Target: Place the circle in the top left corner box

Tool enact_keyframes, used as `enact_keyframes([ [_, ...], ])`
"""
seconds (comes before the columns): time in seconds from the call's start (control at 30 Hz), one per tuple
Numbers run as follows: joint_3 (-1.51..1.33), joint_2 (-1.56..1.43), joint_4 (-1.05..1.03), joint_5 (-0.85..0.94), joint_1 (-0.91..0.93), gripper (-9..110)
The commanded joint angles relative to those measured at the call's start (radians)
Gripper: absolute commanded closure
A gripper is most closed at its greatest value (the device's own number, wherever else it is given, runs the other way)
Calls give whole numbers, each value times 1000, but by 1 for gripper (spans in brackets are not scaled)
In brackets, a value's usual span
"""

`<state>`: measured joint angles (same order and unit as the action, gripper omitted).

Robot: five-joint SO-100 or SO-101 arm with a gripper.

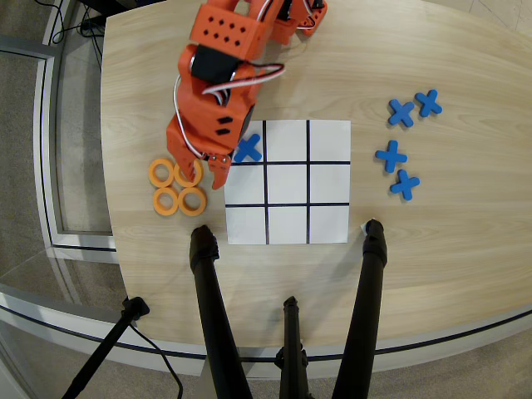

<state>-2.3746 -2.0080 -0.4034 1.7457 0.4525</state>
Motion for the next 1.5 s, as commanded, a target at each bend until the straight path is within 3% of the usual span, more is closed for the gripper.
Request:
enact_keyframes([
  [0.0,63,75,21,43,41,89],
  [0.27,104,244,21,124,84,89],
  [1.2,198,505,12,97,117,89],
  [1.47,166,445,-252,117,178,90],
])
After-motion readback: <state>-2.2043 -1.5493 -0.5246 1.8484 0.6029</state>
